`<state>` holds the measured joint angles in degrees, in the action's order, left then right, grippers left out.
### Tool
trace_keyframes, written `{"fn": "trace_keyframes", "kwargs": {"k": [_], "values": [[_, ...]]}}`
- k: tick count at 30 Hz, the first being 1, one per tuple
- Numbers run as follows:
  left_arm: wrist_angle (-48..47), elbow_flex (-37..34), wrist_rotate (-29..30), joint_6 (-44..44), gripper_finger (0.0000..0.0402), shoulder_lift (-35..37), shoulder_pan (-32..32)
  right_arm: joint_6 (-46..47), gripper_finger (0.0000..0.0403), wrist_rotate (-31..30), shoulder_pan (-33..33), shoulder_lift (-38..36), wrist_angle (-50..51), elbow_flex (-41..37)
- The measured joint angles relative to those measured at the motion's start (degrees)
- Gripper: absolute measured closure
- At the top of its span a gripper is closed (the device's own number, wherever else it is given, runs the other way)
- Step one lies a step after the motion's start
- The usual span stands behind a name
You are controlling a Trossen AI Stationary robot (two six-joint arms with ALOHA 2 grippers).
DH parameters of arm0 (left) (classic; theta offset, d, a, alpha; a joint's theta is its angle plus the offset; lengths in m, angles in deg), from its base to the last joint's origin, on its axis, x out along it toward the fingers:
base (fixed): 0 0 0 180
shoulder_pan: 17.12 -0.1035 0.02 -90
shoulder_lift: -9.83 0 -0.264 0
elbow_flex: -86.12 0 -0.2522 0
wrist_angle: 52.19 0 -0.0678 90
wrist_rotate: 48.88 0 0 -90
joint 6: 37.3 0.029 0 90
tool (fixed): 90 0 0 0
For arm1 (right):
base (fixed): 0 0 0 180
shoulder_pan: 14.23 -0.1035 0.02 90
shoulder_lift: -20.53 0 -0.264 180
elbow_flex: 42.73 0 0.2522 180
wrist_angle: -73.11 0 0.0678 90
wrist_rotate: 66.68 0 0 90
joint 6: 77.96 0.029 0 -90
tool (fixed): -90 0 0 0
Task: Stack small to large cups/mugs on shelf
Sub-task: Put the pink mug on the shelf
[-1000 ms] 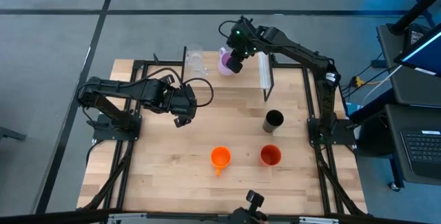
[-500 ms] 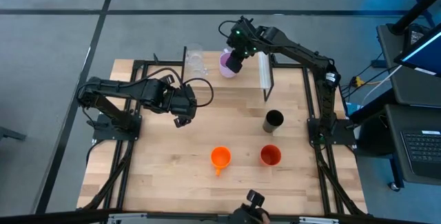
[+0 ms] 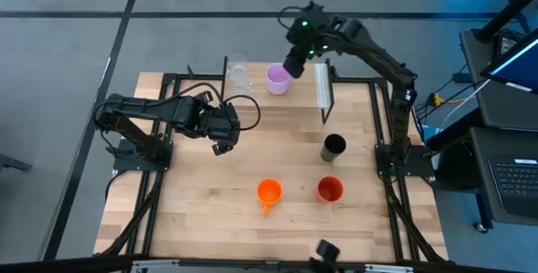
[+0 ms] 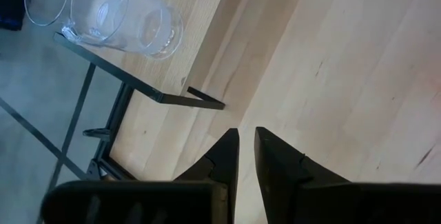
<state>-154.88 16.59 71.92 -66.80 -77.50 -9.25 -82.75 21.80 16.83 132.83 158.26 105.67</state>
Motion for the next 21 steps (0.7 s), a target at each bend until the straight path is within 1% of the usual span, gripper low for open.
{"fn": "trace_keyframes", "kwargs": {"k": [1, 2, 5, 8, 11, 15, 18, 21], "values": [[0.0, 0.0, 0.0, 0.0, 0.036, 0.0, 0.0, 0.1, 0.0256, 0.0, -0.2, -0.4, 2.3, 0.6], [0.0, 0.0, 0.0, 0.0, 0.036, 0.0, 0.0, 0.0, 0.0256, -0.2, -0.4, -1.5, 3.5, -0.4], [0.0, 0.0, 0.0, 0.0, 0.036, 0.0, 0.0, 0.0, 0.0256, -1.9, -1.1, -3.9, 6.0, -5.8], [0.0, 0.0, 0.1, 0.0, 0.036, 0.0, 0.0, 0.1, 0.0256, -3.0, -2.0, -4.7, 5.3, -12.0], [0.0, 0.0, 0.1, 0.0, 0.036, 0.0, 0.0, 0.1, 0.0256, -3.2, -3.2, -4.6, 0.1, -19.9], [0.0, 0.0, 0.1, 0.0, 0.036, 0.0, 0.0, -1.6, 0.0256, -7.5, -5.0, -4.5, -10.1, -29.6], [0.0, 0.0, 0.2, 0.0, 0.036, 0.0, 0.0, -4.1, 0.0256, -7.9, -5.9, -4.5, -17.8, -33.8], [0.0, 0.0, 0.2, 0.0, 0.036, 0.0, 0.0, -4.6, 0.0256, -7.9, -6.2, -4.5, -23.6, -35.3]]}}
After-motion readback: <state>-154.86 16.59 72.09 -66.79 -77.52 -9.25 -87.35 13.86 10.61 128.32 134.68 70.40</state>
